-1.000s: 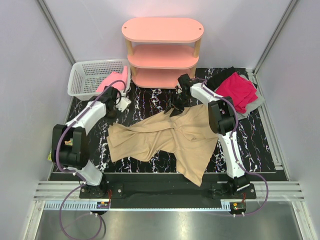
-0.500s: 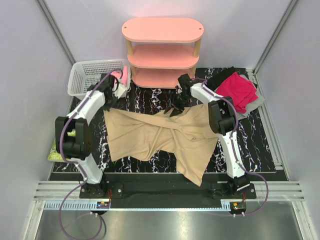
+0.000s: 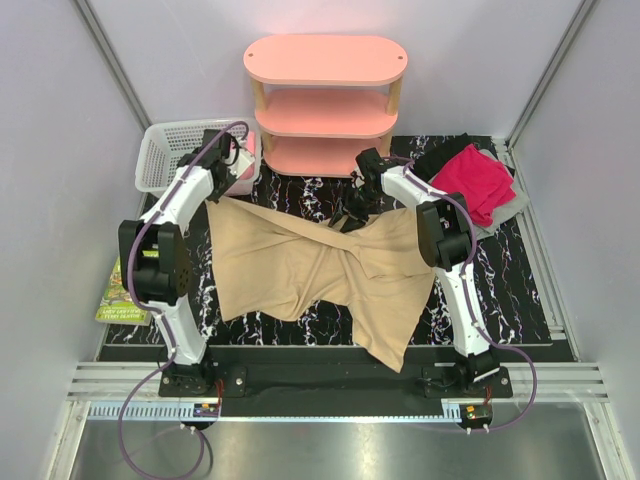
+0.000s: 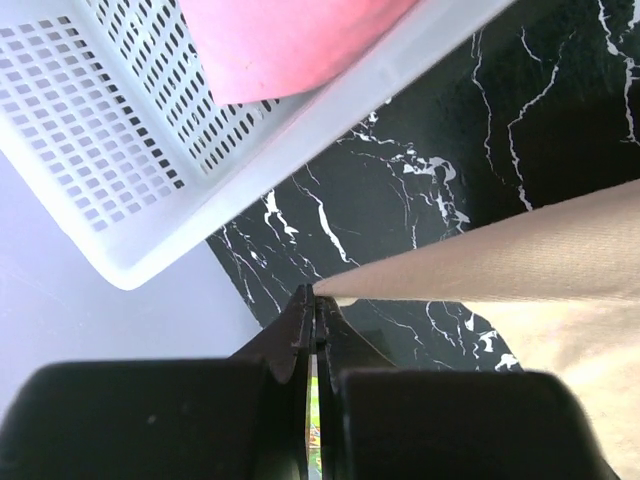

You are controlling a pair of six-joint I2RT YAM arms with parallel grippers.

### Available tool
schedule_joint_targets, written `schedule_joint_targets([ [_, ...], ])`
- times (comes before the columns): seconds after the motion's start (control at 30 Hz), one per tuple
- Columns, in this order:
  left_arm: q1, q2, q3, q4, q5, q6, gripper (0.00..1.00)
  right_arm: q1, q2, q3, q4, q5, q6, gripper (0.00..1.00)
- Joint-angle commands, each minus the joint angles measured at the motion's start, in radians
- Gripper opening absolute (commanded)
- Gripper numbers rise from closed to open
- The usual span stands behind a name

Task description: Fold and stack the t-shirts

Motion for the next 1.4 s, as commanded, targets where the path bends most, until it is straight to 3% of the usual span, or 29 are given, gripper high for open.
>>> schedule_joint_targets([
  [0.0,0.001,-0.009,0.059,0.013,-0.046,0.027,0.00,-0.017,0.023,-0.039,-0.019,0.142,-0.057,0.51],
  [0.33,-0.025,-0.251,-0.310,0.012,-0.026,0.044,0.00,-0.017,0.026,-0.042,-0.018,0.143,-0.059,0.50],
  [0.43,-0.026,-0.323,-0.344,0.022,-0.032,0.062,0.00,-0.015,0.026,-0.042,-0.018,0.143,-0.060,0.50],
  [0.53,-0.025,-0.346,-0.286,0.024,-0.058,0.082,0.00,-0.017,0.023,-0.048,-0.019,0.145,-0.059,0.50],
  [0.73,-0.029,-0.395,-0.221,-0.112,-0.018,0.067,0.00,-0.017,0.007,-0.070,-0.019,0.168,-0.066,0.50],
  [1.0,-0.049,-0.549,-0.528,-0.215,0.084,0.033,0.04,-0.018,0.020,-0.045,-0.019,0.174,-0.063,0.50],
  [1.1,-0.049,-0.591,-0.588,-0.270,0.132,0.019,0.10,-0.022,0.021,-0.042,-0.019,0.176,-0.063,0.50],
  [1.23,-0.053,-0.587,-0.564,-0.336,0.178,0.011,0.46,-0.020,0.021,-0.042,-0.019,0.169,-0.060,0.50],
  [1.37,-0.053,-0.561,-0.461,-0.359,0.212,0.004,0.57,-0.020,0.017,-0.048,-0.019,0.172,-0.062,0.50],
])
